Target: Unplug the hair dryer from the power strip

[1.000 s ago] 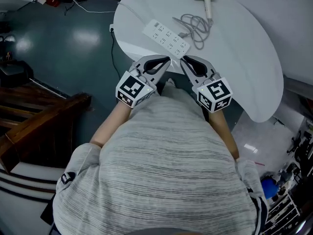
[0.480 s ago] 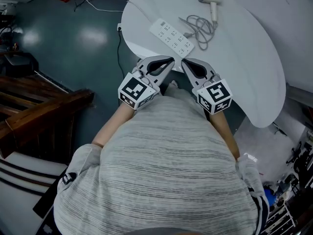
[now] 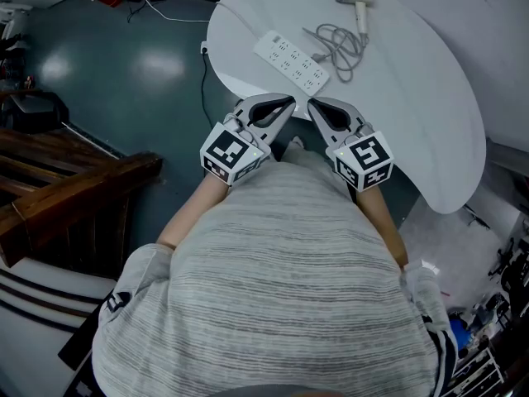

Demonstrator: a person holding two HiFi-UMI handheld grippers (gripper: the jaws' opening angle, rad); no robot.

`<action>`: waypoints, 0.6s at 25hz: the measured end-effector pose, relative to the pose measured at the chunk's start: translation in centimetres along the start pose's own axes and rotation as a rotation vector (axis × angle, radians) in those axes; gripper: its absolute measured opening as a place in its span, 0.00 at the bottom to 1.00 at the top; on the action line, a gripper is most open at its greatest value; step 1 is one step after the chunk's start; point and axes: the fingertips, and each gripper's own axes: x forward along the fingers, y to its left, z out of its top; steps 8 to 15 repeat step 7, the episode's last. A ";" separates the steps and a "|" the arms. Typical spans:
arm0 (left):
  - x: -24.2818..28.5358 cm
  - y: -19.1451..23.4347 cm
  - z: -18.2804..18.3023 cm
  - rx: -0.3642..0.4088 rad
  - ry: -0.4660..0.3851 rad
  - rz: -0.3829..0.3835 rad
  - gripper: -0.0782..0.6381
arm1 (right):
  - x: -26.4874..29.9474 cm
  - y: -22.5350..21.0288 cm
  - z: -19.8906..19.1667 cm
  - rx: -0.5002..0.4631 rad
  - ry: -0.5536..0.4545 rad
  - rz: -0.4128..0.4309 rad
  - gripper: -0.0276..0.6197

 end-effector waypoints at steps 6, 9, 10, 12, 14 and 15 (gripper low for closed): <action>0.1 -0.2 0.3 0.001 -0.005 -0.005 0.13 | -0.1 0.1 -0.1 -0.004 0.013 0.000 0.08; 0.1 -0.3 0.3 0.001 -0.005 -0.005 0.13 | -0.2 0.1 -0.1 -0.005 0.016 0.001 0.08; 0.1 -0.3 0.3 0.001 -0.005 -0.005 0.13 | -0.2 0.1 -0.1 -0.005 0.016 0.001 0.08; 0.1 -0.3 0.3 0.001 -0.005 -0.005 0.13 | -0.2 0.1 -0.1 -0.005 0.016 0.001 0.08; 0.1 -0.3 0.3 0.001 -0.005 -0.005 0.13 | -0.2 0.1 -0.1 -0.005 0.016 0.001 0.08; 0.1 -0.3 0.3 0.001 -0.005 -0.005 0.13 | -0.2 0.1 -0.1 -0.005 0.016 0.001 0.08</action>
